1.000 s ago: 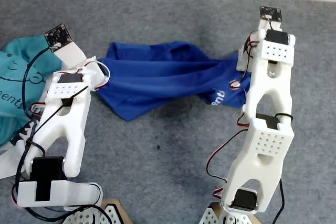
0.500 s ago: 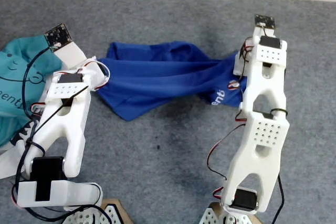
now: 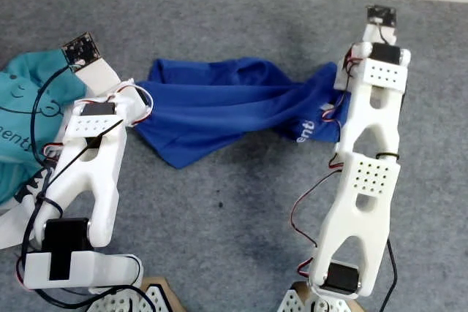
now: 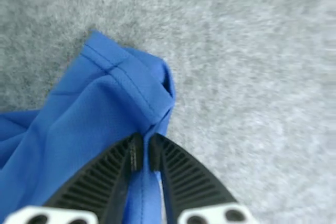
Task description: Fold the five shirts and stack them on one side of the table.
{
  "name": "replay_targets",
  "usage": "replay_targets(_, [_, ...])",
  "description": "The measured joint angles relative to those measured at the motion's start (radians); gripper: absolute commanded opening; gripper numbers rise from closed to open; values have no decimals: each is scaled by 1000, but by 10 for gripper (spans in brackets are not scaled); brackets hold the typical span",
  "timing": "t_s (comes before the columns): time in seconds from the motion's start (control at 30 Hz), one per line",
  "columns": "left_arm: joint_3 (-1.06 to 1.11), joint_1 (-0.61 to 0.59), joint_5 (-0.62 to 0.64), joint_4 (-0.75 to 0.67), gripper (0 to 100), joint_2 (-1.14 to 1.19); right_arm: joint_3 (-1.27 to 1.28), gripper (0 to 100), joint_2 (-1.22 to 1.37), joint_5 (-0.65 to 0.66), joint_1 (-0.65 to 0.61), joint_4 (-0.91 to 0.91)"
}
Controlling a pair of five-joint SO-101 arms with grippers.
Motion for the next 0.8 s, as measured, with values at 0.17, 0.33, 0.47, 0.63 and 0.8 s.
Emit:
replay_targets(0.17, [0,0,0,0,7,0,-144,5,0,0,8,120])
replay_targets(0.33, [0,0,0,0,7,0,-256,6,0,0,18,241])
replay_targets(0.47, [0,0,0,0,7,0,-258,107,-2,68,51,264])
replay_targets(0.63, [0,0,0,0,7,0,-153,193,0,114,86,267])
replay_targets(0.8, [0,0,0,0,7,0,-153,191,-9,115,86,267])
